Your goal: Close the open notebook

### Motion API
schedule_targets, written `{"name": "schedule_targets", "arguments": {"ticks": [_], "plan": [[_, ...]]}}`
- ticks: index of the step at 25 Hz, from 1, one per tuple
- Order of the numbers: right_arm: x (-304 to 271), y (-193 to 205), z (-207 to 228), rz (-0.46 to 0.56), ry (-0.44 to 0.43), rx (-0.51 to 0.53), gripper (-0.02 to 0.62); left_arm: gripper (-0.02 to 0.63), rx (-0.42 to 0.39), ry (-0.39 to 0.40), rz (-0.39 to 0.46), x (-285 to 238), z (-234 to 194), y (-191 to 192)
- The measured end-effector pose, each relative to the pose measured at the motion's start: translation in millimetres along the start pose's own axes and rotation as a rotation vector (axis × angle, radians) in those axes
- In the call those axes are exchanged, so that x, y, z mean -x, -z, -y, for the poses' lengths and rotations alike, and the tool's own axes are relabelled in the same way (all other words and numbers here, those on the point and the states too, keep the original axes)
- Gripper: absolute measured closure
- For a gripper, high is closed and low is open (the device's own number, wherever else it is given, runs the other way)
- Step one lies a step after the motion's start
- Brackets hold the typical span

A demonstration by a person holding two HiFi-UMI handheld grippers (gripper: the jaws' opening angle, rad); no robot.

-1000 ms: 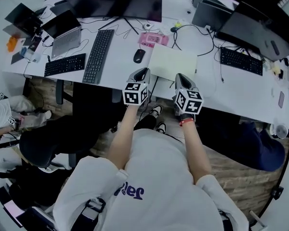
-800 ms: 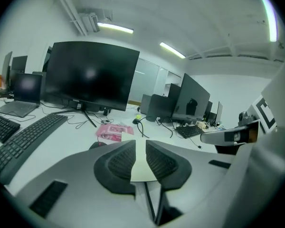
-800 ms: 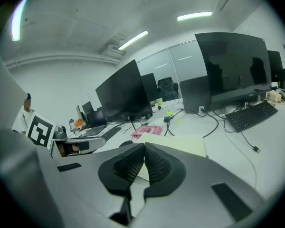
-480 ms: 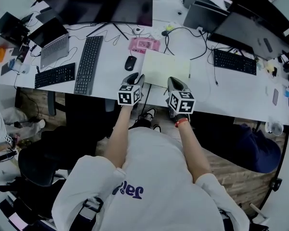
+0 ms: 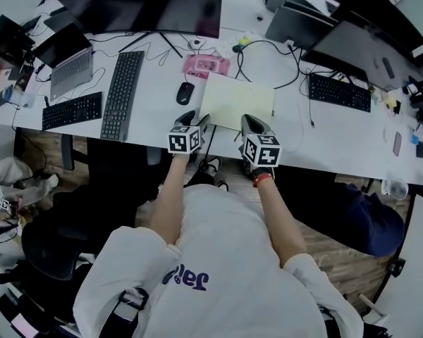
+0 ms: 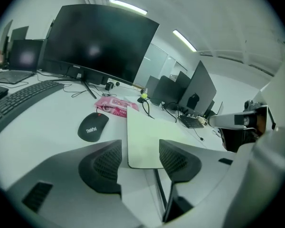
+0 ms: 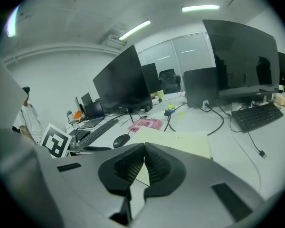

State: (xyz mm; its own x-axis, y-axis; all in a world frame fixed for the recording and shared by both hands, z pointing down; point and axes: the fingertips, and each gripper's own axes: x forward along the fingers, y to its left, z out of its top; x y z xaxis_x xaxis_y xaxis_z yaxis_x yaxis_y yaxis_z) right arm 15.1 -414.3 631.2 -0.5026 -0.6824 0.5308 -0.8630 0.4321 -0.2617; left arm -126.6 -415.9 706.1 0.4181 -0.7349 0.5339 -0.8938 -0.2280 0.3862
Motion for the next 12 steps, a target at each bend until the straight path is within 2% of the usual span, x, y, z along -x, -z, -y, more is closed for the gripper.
{"name": "schedule_targets", "arguments": {"ticks": [9, 12], "plan": [[1.5, -2.2, 14.0, -0.001, 0.025, -0.011, 0.583, 0.368, 0.171, -0.036, -0.06, -13.5, -13.7, 17.3], [1.3, -5.4, 17.4, 0.003, 0.026, -0.011, 0.583, 0.37, 0.191, -0.037, -0.065, -17.2, -14.4, 17.7]]}}
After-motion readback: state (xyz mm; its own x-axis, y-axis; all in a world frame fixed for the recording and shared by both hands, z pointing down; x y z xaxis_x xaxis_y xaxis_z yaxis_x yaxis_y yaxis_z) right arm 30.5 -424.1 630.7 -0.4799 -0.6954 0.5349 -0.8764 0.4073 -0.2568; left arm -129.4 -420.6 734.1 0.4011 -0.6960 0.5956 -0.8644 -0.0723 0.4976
